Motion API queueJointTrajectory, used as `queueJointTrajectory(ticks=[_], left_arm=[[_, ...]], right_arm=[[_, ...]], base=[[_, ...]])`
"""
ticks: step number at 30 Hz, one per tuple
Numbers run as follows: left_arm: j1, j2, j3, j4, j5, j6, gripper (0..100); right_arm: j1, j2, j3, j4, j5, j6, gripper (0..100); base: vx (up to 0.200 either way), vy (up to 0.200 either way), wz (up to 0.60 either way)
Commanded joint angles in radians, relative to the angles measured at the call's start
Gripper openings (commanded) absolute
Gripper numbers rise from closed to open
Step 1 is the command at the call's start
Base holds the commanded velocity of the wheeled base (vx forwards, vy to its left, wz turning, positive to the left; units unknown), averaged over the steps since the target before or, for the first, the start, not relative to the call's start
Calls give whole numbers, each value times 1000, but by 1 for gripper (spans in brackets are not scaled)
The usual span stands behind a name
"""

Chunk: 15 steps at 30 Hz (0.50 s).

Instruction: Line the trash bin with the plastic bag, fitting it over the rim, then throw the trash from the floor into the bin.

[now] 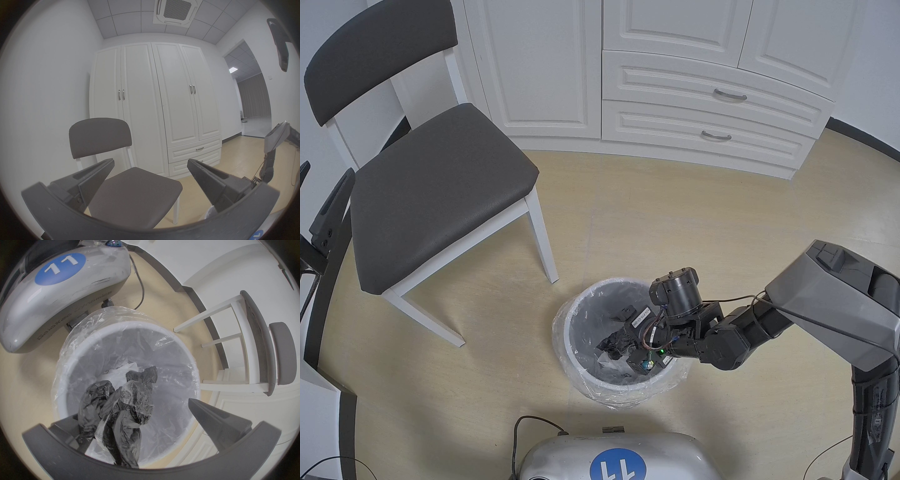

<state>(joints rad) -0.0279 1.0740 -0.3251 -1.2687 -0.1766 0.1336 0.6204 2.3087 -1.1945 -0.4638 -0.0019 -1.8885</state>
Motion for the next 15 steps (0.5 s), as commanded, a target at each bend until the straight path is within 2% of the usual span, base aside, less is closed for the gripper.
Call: queueJointTrajectory(ticks=[1, 6, 15], left_arm=[[0, 0, 0, 0, 0, 0, 100], [0, 0, 0, -1, 0, 0, 100], [0, -2, 1, -3, 0, 1, 100]], right_arm=[[28, 0, -40, -3, 0, 26, 100], [78, -9, -96, 5, -1, 68, 100], [84, -83, -62, 7, -1, 77, 100]], base=[[0, 0, 0], [0, 0, 0], [0, 0, 0]])
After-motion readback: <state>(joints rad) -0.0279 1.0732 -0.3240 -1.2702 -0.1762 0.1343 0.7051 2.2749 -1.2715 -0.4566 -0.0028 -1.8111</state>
